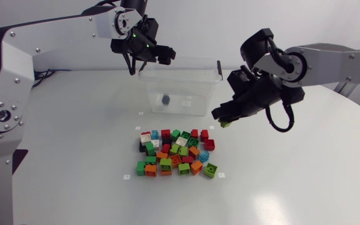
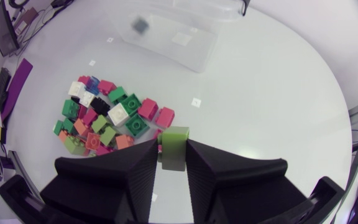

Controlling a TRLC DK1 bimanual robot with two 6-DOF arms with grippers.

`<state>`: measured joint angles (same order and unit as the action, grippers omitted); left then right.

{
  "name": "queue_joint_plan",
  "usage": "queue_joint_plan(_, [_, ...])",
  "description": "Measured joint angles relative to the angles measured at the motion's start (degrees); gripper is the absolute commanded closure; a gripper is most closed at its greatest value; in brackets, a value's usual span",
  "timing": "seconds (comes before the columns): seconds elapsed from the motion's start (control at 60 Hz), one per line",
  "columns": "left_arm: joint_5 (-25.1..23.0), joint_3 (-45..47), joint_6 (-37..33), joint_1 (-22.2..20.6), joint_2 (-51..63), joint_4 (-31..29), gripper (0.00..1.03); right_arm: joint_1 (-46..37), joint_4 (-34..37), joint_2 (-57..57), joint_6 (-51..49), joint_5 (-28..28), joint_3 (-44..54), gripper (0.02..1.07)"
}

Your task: Place the duplo bricks in the container

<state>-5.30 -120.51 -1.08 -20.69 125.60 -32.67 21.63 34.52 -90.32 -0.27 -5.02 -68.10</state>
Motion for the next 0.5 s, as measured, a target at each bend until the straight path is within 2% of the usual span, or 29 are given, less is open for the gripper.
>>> queue_joint_plan(0.1, [0.9, 0.7, 0.0, -0.1, -0.5, -0.7, 0.04, 0.0, 0.0, -0.1, 0.0, -0.9, -2.8, 0.79])
queue_joint_plan(0.25, [1.1, 7.6, 0.0, 0.0, -7.5, -0.8, 0.04, -1.0, -2.1, -0.5, 0.0, -1.7, -7.4, 0.79])
queue_joint_plan(0.5, [1.1, 24.6, -1.5, 0.0, -25.1, 5.4, 0.04, -2.7, -9.0, -4.9, 0.4, -1.8, -13.8, 0.78])
